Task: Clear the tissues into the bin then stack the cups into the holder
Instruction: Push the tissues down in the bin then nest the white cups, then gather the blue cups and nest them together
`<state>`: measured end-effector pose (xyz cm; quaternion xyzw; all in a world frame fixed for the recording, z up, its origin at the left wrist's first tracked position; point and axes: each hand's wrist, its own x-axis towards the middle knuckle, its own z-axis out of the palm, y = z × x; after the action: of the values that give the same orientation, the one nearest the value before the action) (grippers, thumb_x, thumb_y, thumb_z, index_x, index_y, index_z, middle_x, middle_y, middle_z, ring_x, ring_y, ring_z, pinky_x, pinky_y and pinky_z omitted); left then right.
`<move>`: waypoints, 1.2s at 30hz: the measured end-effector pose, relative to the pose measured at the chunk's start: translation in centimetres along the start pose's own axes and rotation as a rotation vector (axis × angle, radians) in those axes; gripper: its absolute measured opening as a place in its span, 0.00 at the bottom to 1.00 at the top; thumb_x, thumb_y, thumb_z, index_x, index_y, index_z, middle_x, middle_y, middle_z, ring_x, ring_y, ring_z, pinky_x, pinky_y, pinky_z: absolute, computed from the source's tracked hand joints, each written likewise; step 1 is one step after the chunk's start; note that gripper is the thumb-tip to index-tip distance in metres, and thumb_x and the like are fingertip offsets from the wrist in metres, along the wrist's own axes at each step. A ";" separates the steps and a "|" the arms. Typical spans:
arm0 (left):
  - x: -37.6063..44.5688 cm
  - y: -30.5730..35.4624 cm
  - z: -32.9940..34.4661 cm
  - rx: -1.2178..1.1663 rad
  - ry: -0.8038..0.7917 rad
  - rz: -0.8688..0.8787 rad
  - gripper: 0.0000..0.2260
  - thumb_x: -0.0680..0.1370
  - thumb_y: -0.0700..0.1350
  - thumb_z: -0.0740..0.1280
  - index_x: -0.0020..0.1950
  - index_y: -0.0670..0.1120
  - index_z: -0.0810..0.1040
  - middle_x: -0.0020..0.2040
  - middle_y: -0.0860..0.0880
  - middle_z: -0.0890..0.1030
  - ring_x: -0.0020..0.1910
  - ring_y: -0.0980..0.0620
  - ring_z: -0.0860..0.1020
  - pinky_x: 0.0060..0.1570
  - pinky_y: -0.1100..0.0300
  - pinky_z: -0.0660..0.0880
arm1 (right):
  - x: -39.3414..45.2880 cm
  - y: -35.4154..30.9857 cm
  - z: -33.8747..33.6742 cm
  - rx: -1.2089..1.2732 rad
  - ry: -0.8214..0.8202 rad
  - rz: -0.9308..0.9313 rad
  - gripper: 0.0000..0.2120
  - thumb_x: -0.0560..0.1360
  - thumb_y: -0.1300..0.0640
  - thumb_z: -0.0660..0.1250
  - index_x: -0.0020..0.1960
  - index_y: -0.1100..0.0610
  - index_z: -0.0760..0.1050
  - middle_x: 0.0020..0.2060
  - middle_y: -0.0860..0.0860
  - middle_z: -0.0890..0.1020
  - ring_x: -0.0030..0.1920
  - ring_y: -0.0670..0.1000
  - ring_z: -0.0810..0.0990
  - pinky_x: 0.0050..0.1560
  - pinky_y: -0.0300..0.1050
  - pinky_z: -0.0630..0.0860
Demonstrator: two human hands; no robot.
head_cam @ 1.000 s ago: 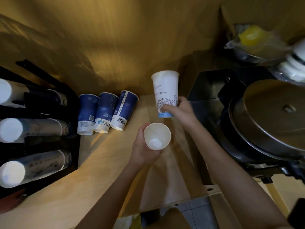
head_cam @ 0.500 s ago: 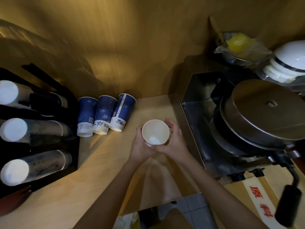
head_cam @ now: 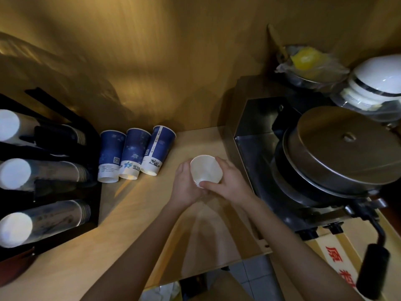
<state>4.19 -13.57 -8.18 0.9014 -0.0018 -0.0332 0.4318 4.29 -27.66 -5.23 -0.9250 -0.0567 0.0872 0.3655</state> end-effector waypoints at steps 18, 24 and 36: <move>4.6 3.7 1.8 0.102 -0.191 0.034 0.47 0.66 0.48 0.75 0.75 0.46 0.47 0.73 0.45 0.64 0.70 0.47 0.65 0.66 0.55 0.65 | 3.1 2.8 -2.8 -0.017 0.096 0.093 0.34 0.69 0.49 0.71 0.69 0.57 0.61 0.64 0.55 0.68 0.62 0.53 0.70 0.57 0.42 0.67; 4.8 3.6 -0.9 0.194 -0.240 0.015 0.37 0.69 0.44 0.73 0.72 0.44 0.57 0.71 0.43 0.67 0.68 0.47 0.67 0.64 0.57 0.66 | 4.5 0.9 -3.2 -0.210 0.151 0.125 0.27 0.73 0.49 0.64 0.68 0.59 0.63 0.66 0.57 0.69 0.66 0.56 0.67 0.65 0.53 0.69; 5.2 -2.3 -11.4 0.511 0.133 -0.099 0.13 0.77 0.50 0.60 0.55 0.44 0.75 0.53 0.42 0.78 0.52 0.42 0.77 0.45 0.50 0.74 | 10.1 -7.4 0.4 -0.364 0.094 -0.217 0.14 0.76 0.54 0.60 0.57 0.61 0.72 0.56 0.57 0.76 0.58 0.56 0.71 0.60 0.49 0.69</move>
<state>10.05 -3.41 -3.20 0.9803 0.0626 0.0067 0.1874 13.76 -20.28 -1.65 -0.9673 -0.1534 -0.0074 0.2020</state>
